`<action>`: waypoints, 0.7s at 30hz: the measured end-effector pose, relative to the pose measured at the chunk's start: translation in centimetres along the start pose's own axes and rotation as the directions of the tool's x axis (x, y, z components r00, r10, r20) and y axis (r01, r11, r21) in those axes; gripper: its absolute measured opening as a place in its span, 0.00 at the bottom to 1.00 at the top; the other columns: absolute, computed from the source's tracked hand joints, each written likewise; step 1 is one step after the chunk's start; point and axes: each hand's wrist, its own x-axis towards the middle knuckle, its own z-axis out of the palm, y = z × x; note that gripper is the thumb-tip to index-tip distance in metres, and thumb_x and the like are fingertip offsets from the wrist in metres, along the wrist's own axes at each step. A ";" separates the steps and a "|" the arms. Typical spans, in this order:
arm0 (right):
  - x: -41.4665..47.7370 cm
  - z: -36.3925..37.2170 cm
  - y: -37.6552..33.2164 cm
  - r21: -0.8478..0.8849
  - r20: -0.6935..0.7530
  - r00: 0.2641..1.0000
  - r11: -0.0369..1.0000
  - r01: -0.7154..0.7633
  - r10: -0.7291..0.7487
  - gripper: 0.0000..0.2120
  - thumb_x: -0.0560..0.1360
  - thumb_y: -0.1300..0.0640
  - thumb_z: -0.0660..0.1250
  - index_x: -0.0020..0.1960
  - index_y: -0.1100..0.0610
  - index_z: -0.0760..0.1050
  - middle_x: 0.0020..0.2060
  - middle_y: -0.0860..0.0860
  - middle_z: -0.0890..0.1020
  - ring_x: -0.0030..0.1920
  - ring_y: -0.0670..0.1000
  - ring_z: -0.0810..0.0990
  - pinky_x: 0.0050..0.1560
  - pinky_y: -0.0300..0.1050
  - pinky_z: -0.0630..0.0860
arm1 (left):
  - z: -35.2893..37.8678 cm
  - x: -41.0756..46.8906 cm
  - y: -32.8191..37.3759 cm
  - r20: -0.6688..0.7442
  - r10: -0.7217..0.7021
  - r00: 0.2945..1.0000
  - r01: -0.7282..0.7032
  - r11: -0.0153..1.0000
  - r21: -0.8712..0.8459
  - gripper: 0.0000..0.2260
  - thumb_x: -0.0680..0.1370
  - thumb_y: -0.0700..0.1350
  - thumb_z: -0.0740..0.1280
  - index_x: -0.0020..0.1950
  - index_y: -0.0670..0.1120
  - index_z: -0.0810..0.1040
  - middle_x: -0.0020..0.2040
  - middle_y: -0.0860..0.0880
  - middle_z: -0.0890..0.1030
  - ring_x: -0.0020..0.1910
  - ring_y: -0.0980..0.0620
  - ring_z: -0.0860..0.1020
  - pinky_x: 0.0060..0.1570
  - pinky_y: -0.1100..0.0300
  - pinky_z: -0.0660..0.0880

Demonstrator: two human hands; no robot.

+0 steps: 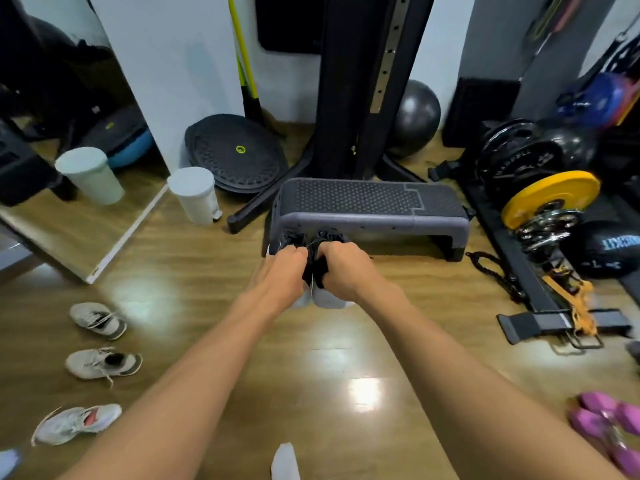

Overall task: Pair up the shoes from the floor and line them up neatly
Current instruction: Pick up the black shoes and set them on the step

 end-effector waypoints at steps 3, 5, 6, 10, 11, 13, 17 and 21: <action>4.8 -1.0 1.8 -0.003 0.015 1.000 1.000 -0.007 0.007 0.09 0.71 0.61 0.65 0.51 0.57 0.75 0.45 0.56 0.82 0.47 0.60 0.79 0.38 0.48 0.72 | -0.2 5.4 -0.3 0.055 0.035 0.998 -0.036 0.999 0.019 0.11 0.75 0.42 0.67 0.57 0.45 0.71 0.56 0.45 0.75 0.53 0.40 0.77 0.43 0.50 0.70; 8.1 -1.3 3.3 -0.009 0.011 1.000 1.000 -0.010 0.010 0.10 0.71 0.61 0.65 0.52 0.58 0.75 0.46 0.57 0.82 0.49 0.60 0.79 0.39 0.49 0.73 | -0.3 9.1 -0.5 0.082 0.040 0.996 -0.041 0.999 0.013 0.10 0.76 0.42 0.66 0.56 0.44 0.71 0.56 0.45 0.74 0.52 0.40 0.76 0.43 0.50 0.70; 9.9 -1.3 4.1 -0.006 0.018 1.000 1.000 -0.014 0.014 0.10 0.71 0.62 0.66 0.52 0.58 0.75 0.47 0.57 0.82 0.49 0.60 0.79 0.40 0.49 0.73 | -0.2 11.1 -0.7 0.100 0.038 0.994 -0.040 0.999 0.016 0.09 0.76 0.41 0.66 0.55 0.44 0.71 0.55 0.45 0.74 0.51 0.40 0.76 0.43 0.49 0.71; 18.0 -1.5 7.7 0.000 0.088 0.996 1.000 0.007 -0.007 0.11 0.72 0.62 0.66 0.54 0.59 0.75 0.49 0.59 0.81 0.51 0.61 0.78 0.43 0.51 0.75 | 0.0 19.6 -1.5 0.160 0.012 0.987 -0.017 0.999 0.027 0.07 0.76 0.41 0.66 0.53 0.44 0.71 0.54 0.44 0.75 0.50 0.41 0.76 0.44 0.47 0.75; 20.0 -1.7 8.6 0.009 0.104 0.994 1.000 0.019 -0.020 0.10 0.72 0.62 0.66 0.53 0.60 0.75 0.48 0.59 0.81 0.51 0.61 0.79 0.44 0.52 0.77 | 0.1 21.7 -1.7 0.169 0.001 0.986 -0.006 1.000 0.029 0.07 0.76 0.41 0.66 0.53 0.43 0.71 0.54 0.44 0.75 0.50 0.41 0.77 0.45 0.47 0.75; 24.0 -2.2 10.3 0.024 0.134 0.990 0.999 0.038 -0.041 0.10 0.71 0.64 0.65 0.53 0.60 0.74 0.48 0.59 0.82 0.50 0.61 0.79 0.44 0.51 0.77 | 0.3 25.7 -1.9 0.181 -0.020 0.983 0.016 1.000 0.026 0.07 0.76 0.41 0.66 0.52 0.44 0.71 0.53 0.44 0.75 0.50 0.41 0.77 0.45 0.47 0.75; 31.6 -3.2 13.2 0.001 0.139 0.985 0.995 0.102 -0.101 0.09 0.72 0.64 0.63 0.52 0.59 0.73 0.47 0.58 0.81 0.50 0.60 0.78 0.39 0.49 0.71 | 0.9 33.6 -2.8 0.205 -0.066 0.976 0.067 0.998 0.005 0.09 0.73 0.36 0.65 0.48 0.46 0.68 0.51 0.45 0.74 0.49 0.41 0.78 0.43 0.48 0.75; 38.2 -3.3 15.4 -0.014 0.148 0.984 0.994 0.104 -0.101 0.11 0.72 0.65 0.61 0.54 0.58 0.73 0.47 0.57 0.80 0.51 0.59 0.75 0.38 0.51 0.71 | 2.7 40.8 -4.8 0.224 -0.096 0.970 0.095 0.995 0.016 0.10 0.72 0.34 0.65 0.49 0.45 0.69 0.51 0.45 0.75 0.49 0.41 0.78 0.44 0.48 0.75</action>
